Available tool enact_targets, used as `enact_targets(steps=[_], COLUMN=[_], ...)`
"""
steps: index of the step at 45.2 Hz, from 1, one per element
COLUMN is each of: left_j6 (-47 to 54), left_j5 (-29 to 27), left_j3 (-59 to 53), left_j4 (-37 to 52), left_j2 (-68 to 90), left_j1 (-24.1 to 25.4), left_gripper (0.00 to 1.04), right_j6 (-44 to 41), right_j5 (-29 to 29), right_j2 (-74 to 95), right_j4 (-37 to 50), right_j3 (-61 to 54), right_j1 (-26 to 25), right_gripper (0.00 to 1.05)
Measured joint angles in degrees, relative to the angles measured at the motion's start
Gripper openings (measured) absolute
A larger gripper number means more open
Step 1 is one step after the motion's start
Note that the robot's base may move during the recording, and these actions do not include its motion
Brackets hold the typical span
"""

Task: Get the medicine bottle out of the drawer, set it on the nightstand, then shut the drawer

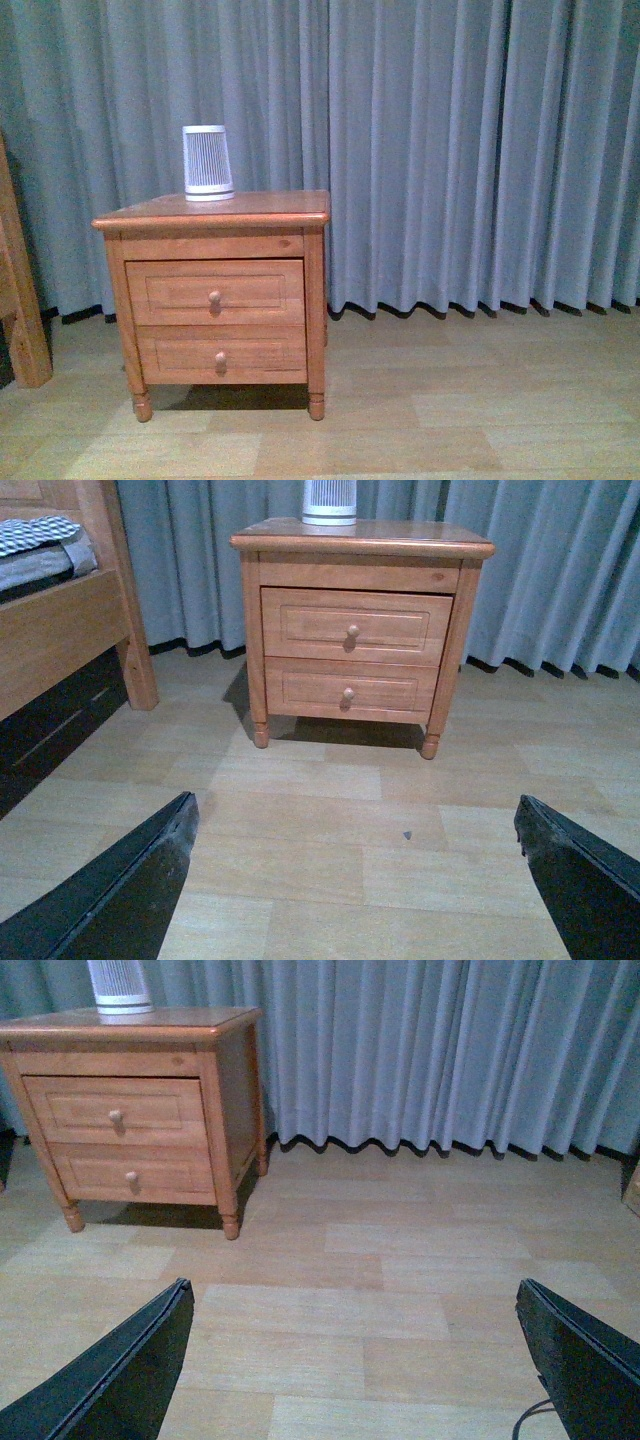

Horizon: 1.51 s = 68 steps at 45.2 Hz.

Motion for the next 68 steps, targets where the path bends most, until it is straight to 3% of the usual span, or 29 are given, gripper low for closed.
enact_targets(steps=[68], left_j6=[0.0], left_j5=[0.0], left_j3=[0.0], left_j4=[0.0], left_j2=[0.0], left_j1=[0.0], left_gripper=[0.98], right_j6=[0.0], right_j5=[-0.02], right_j2=[0.0], right_j4=[0.0], right_j3=[0.0], right_j1=[0.0], right_gripper=[0.98])
